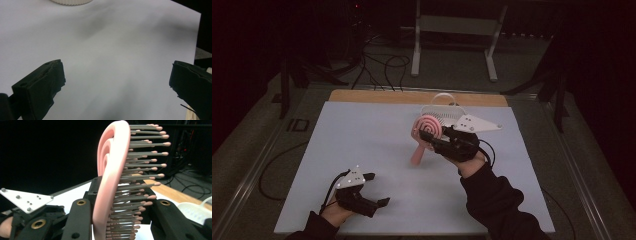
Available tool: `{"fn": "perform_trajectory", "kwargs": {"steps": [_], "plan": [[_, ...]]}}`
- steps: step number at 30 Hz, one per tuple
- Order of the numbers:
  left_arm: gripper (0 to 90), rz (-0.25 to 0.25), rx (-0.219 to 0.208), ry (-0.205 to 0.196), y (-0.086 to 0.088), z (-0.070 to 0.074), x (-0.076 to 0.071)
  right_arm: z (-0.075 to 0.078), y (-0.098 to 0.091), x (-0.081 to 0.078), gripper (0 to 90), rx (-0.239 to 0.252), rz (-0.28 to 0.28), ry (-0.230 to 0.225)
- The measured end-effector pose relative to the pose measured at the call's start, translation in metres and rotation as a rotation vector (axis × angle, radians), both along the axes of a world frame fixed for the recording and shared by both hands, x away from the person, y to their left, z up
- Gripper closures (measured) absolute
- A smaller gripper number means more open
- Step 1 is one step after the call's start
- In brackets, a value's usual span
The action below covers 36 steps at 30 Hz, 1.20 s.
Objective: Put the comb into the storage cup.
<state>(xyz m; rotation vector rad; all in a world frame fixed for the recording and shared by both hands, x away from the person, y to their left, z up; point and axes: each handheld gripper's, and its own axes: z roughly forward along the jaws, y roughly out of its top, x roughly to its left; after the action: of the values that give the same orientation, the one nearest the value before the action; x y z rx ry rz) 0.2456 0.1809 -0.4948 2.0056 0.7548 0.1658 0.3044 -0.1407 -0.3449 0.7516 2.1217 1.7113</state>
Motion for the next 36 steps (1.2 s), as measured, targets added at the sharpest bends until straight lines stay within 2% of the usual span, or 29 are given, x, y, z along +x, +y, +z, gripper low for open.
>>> {"fn": "perform_trajectory", "kwargs": {"steps": [4, 10, 19, 29, 32, 36], "plan": [[0.0, 0.032, 0.010, -0.012, 0.011, -0.001, -0.002, 0.010, -0.004, 0.001, 64.5, -0.024, -0.012, -0.038], [0.0, 0.061, 0.023, -0.022, 0.022, -0.005, -0.008, 0.031, -0.015, 0.004, 64.5, -0.033, -0.046, -0.099], [0.0, 0.069, 0.013, -0.040, 0.029, -0.006, -0.010, 0.054, -0.028, 0.011, 64.5, -0.042, -0.088, -0.156], [0.0, 0.074, -0.009, -0.066, 0.032, -0.006, -0.009, 0.068, -0.033, 0.023, 64.5, -0.059, -0.139, -0.208], [0.0, 0.071, -0.008, -0.067, 0.032, -0.007, -0.009, 0.071, -0.035, 0.028, 64.5, -0.084, -0.167, -0.243], [0.1, 0.070, -0.016, -0.072, 0.032, -0.007, -0.009, 0.072, -0.036, 0.038, 64.5, -0.127, -0.205, -0.267]]}}
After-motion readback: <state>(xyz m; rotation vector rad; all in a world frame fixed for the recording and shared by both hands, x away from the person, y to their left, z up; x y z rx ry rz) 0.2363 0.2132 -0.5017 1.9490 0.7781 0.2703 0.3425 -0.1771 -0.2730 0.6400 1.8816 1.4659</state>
